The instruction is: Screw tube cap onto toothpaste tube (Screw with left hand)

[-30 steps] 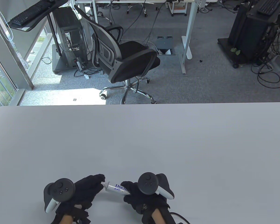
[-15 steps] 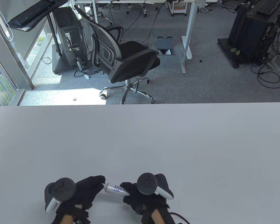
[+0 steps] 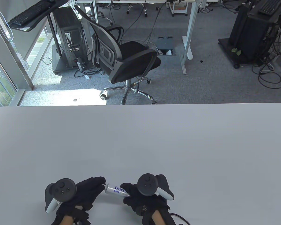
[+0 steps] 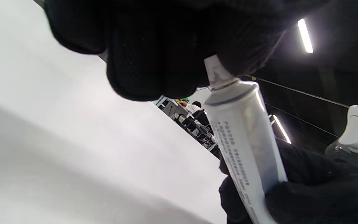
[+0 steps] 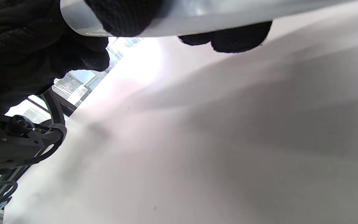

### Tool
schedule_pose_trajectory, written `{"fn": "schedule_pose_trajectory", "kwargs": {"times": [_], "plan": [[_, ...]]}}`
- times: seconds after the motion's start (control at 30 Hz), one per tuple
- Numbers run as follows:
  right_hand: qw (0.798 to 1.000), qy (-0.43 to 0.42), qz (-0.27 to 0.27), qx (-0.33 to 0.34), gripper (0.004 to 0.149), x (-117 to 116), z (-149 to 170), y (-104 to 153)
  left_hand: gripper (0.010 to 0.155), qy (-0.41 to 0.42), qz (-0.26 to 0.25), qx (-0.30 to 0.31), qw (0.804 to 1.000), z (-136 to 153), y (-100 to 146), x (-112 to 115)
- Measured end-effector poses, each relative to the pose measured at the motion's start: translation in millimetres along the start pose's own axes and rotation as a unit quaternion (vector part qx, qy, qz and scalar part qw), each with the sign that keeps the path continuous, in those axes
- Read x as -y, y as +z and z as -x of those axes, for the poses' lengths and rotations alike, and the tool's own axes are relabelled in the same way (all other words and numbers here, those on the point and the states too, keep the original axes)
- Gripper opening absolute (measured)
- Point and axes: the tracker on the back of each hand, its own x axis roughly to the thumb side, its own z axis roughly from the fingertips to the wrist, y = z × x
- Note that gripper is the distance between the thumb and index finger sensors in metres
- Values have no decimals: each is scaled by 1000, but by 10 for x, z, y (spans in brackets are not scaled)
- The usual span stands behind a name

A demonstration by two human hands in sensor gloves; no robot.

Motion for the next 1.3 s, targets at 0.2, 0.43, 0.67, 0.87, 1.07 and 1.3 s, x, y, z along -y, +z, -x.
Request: {"fn": "schedule_pose_trajectory", "kwargs": {"times": [0.2,0.43,0.67,0.87,1.07,1.3], "plan": [[1000,-1,1,-1,52,4,2,3,51,12,-1,-10,1000,38,7,-4],[1000,3,-4,-1,52,-3,-6,-1,48,-4,3,-9,1000,24,1,8],[1000,3,-3,-1,52,-5,-6,-3,48,-16,-12,9,1000,-16,7,-6],[1000,2,-1,-3,52,0,-2,0,51,14,-26,-7,1000,49,27,-39],[1000,5,-6,-3,52,-7,-12,-1,48,-11,1,-6,1000,30,-5,27],[1000,-1,-4,1,52,-6,-14,-2,48,-18,-21,15,1000,-19,9,-2]]}}
